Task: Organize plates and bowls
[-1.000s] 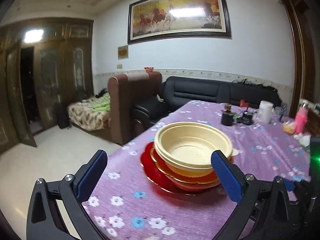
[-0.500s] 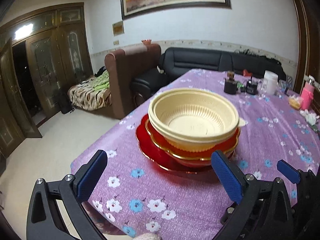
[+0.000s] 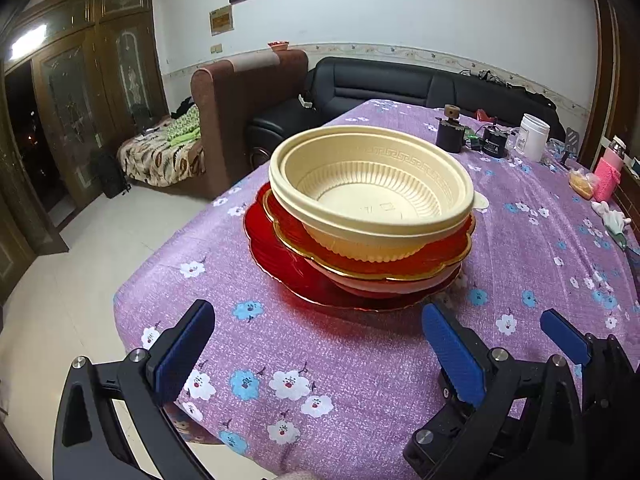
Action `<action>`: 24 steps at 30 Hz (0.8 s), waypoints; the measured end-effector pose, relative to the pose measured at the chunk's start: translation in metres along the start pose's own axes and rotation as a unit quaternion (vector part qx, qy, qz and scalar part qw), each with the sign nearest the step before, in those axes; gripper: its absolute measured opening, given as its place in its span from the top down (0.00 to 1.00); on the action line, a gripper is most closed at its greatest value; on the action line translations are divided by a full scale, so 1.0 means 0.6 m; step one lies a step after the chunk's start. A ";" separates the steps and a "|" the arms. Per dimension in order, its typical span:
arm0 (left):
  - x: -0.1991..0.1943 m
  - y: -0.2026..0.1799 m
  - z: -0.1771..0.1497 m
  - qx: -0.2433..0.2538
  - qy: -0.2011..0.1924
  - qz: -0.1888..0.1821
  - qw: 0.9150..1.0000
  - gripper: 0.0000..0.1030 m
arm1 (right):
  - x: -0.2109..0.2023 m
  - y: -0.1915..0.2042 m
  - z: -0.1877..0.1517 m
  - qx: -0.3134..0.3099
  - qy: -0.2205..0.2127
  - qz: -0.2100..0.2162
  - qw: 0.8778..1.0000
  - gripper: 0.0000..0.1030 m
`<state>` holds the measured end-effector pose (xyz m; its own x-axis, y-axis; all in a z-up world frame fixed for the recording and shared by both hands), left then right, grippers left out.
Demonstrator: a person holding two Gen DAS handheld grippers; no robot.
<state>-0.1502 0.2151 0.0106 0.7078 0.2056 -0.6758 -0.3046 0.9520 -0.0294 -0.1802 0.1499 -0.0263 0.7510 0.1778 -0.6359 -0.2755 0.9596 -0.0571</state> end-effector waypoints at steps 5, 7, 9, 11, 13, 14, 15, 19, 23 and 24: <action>0.007 -0.002 -0.008 0.002 0.010 -0.005 1.000 0.00 | 0.007 -0.004 -0.005 0.006 0.012 -0.004 1.000 0.08; 0.009 -0.002 -0.012 0.002 0.015 -0.008 1.000 0.00 | 0.008 -0.007 -0.005 0.010 0.014 -0.007 1.000 0.08; 0.013 -0.002 -0.015 0.001 0.020 -0.012 1.000 0.00 | 0.010 -0.010 -0.005 0.012 0.015 -0.008 1.000 0.08; 0.017 -0.001 -0.019 0.000 0.025 -0.014 1.000 0.00 | 0.010 -0.011 -0.005 0.013 0.016 -0.007 1.000 0.08; 0.019 -0.001 -0.021 -0.003 0.030 -0.017 0.999 0.00 | 0.010 -0.010 -0.005 0.011 0.017 -0.007 1.000 0.08; 0.020 -0.001 -0.021 -0.004 0.031 -0.017 0.999 0.00 | 0.010 -0.008 -0.006 0.007 0.017 -0.008 1.000 0.08; 0.021 -0.001 -0.021 -0.004 0.032 -0.018 0.999 0.00 | 0.010 -0.006 -0.006 0.005 0.017 -0.008 1.000 0.08; 0.021 0.000 -0.021 -0.006 0.032 -0.022 0.999 0.00 | 0.009 0.001 -0.007 -0.003 0.016 -0.006 1.000 0.08; 0.023 0.002 -0.021 -0.009 0.033 -0.020 0.999 0.00 | 0.009 0.003 -0.007 -0.005 0.016 -0.004 1.000 0.08; 0.024 0.002 -0.021 -0.009 0.033 -0.021 0.999 0.00 | 0.010 0.004 -0.007 -0.006 0.016 -0.004 1.000 0.08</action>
<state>-0.1485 0.2166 -0.0083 0.6765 0.1503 -0.7210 -0.2885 0.9548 -0.0717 -0.1789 0.1521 -0.0336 0.7329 0.1633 -0.6604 -0.2776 0.9580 -0.0712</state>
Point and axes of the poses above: each gripper's, at about its wrist camera, not at the fingertips, and x roughly the way its jaws point, y to its left, z to its top, the point moved 9 cm from there along x, roughly the way its jaws point, and after that the axes turned 5 degrees about -z, right-handed, at the moved point
